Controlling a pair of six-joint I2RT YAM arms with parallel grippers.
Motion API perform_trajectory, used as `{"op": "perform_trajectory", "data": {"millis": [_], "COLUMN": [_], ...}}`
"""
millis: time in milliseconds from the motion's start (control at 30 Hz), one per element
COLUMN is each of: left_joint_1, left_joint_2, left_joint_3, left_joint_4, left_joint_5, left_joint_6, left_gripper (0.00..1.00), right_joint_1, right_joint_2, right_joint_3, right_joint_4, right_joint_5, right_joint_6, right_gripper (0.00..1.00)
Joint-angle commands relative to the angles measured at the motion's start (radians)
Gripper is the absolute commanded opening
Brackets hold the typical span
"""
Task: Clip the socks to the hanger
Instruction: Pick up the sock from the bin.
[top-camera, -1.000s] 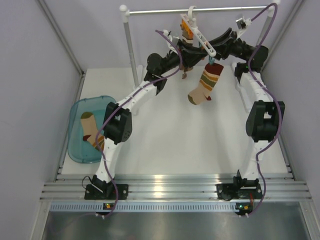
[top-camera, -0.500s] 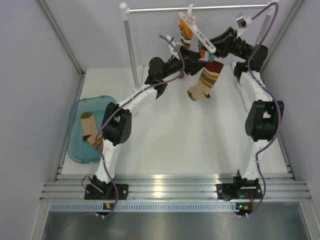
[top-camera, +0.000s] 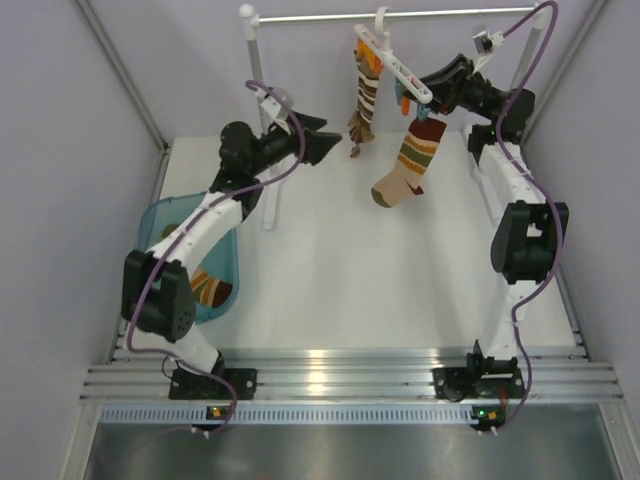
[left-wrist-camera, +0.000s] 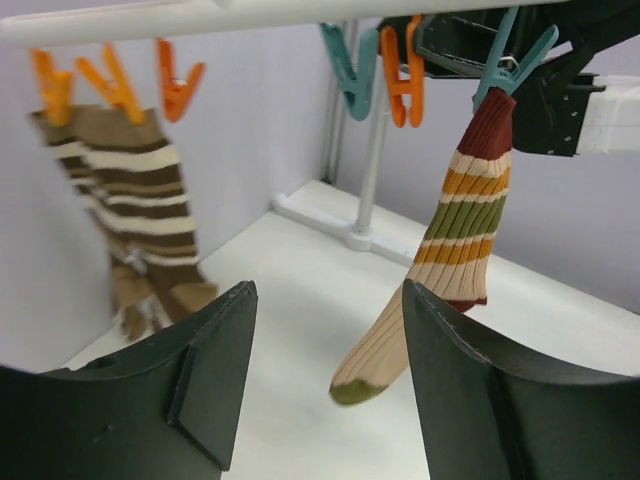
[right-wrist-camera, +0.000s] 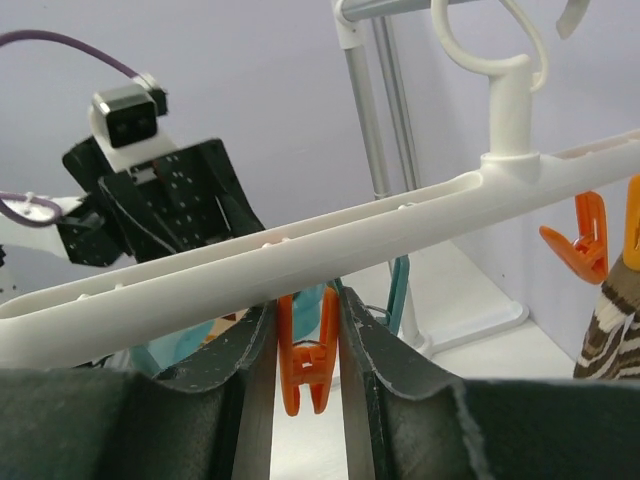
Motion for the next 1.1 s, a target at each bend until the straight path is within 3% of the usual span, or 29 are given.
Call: {"op": "perform_trajectory", "data": {"millis": [0, 200, 367, 433, 467, 567, 600, 667, 700, 800, 933, 1067], "left_joint_1": [0.090, 0.290, 0.463, 0.507, 0.526, 0.572, 0.580, 0.630, 0.644, 0.661, 0.704, 0.713], "left_joint_2": [-0.218, -0.488, -0.579, -0.571, -0.568, -0.571, -0.573, -0.567, -0.550, -0.470, -0.393, -0.395], "left_joint_3": [-0.089, -0.223, -0.249, -0.239, -0.236, -0.245, -0.257, -0.259, -0.243, -0.188, -0.170, -0.263], "left_joint_4": [-0.269, -0.606, -0.932, -1.002, -1.059, -1.215, -1.313, -1.491, -1.581, -1.840, -2.018, -2.036], "left_joint_5": [0.003, -0.110, -0.299, -0.319, -0.236, 0.011, 0.077, 0.138, 0.162, 0.100, 0.055, 0.027], "left_joint_6": [0.152, 0.292, 0.282, 0.295, 0.318, 0.669, 0.860, 1.055, 1.287, 1.649, 1.917, 2.108], "left_gripper": [0.65, 0.64, 0.64, 0.64, 0.63, 0.58, 0.57, 0.58, 0.58, 0.58, 0.57, 0.58], "right_joint_1": [0.016, 0.011, 0.013, 0.011, 0.013, 0.013, 0.011, 0.011, 0.013, 0.011, 0.011, 0.013], "right_joint_2": [-0.072, -0.130, -0.158, -0.164, -0.166, -0.167, -0.166, -0.161, -0.161, -0.161, -0.172, -0.175], "right_joint_3": [-0.037, -0.117, -0.123, -0.122, -0.123, -0.126, -0.125, -0.122, -0.120, -0.120, -0.142, -0.149], "right_joint_4": [-0.028, -0.033, -0.030, -0.030, -0.030, -0.019, -0.017, -0.022, -0.023, -0.031, -0.031, -0.031], "right_joint_5": [0.033, 0.045, 0.040, 0.036, 0.039, 0.036, 0.031, 0.030, 0.028, 0.028, 0.024, 0.022], "right_joint_6": [0.007, 0.001, -0.021, -0.022, -0.022, -0.022, -0.024, -0.022, -0.022, -0.022, -0.025, -0.027], "right_gripper": [0.00, 0.00, 0.00, 0.00, 0.00, 0.00, 0.00, 0.00, 0.00, 0.00, 0.00, 0.00]}}
